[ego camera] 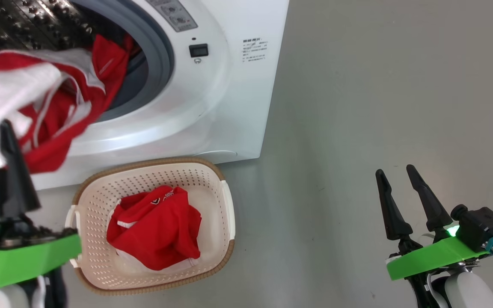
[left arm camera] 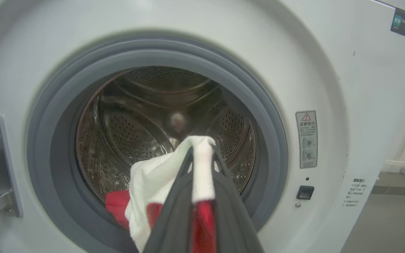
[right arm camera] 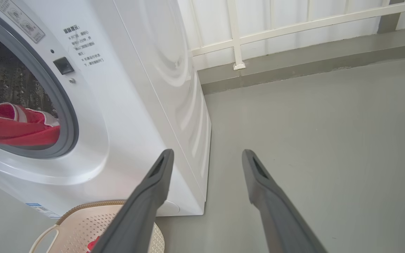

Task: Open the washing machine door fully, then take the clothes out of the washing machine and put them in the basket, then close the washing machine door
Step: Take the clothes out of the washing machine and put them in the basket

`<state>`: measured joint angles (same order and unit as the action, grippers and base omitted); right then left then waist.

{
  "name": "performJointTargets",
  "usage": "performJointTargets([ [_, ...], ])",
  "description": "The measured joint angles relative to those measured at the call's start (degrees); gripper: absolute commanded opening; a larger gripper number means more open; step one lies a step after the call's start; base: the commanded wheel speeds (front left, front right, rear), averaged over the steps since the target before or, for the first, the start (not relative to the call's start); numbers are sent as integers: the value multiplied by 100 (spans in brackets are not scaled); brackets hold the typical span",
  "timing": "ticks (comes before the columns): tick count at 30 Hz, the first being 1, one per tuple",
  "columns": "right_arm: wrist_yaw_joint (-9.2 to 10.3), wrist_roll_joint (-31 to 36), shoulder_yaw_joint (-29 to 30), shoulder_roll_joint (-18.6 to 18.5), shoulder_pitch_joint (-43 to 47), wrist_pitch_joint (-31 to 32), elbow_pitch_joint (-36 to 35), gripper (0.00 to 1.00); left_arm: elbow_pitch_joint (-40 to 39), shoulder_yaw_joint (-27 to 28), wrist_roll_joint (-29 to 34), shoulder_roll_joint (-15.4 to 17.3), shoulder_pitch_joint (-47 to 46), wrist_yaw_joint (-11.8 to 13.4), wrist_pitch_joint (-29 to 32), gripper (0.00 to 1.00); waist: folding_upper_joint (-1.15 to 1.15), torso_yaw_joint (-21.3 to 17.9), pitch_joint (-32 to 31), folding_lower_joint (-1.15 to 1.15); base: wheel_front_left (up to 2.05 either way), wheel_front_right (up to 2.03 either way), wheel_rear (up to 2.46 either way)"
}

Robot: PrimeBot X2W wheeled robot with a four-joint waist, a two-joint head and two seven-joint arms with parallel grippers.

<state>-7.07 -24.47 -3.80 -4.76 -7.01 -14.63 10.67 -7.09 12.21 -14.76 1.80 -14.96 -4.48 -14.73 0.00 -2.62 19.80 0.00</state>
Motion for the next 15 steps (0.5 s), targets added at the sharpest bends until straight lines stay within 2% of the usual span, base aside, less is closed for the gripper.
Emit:
performJointTargets([
  [8,0,0,-33,12,-34,0,-32,100,1117,-221,-27,3,110,11,0,0,0,-3,152,0,0,0,0],
  [15,0,0,-37,26,-91,0,-73,100,2303,-216,218,3,-243,-109,2,0,0,-18,431,0,0,0,0],
])
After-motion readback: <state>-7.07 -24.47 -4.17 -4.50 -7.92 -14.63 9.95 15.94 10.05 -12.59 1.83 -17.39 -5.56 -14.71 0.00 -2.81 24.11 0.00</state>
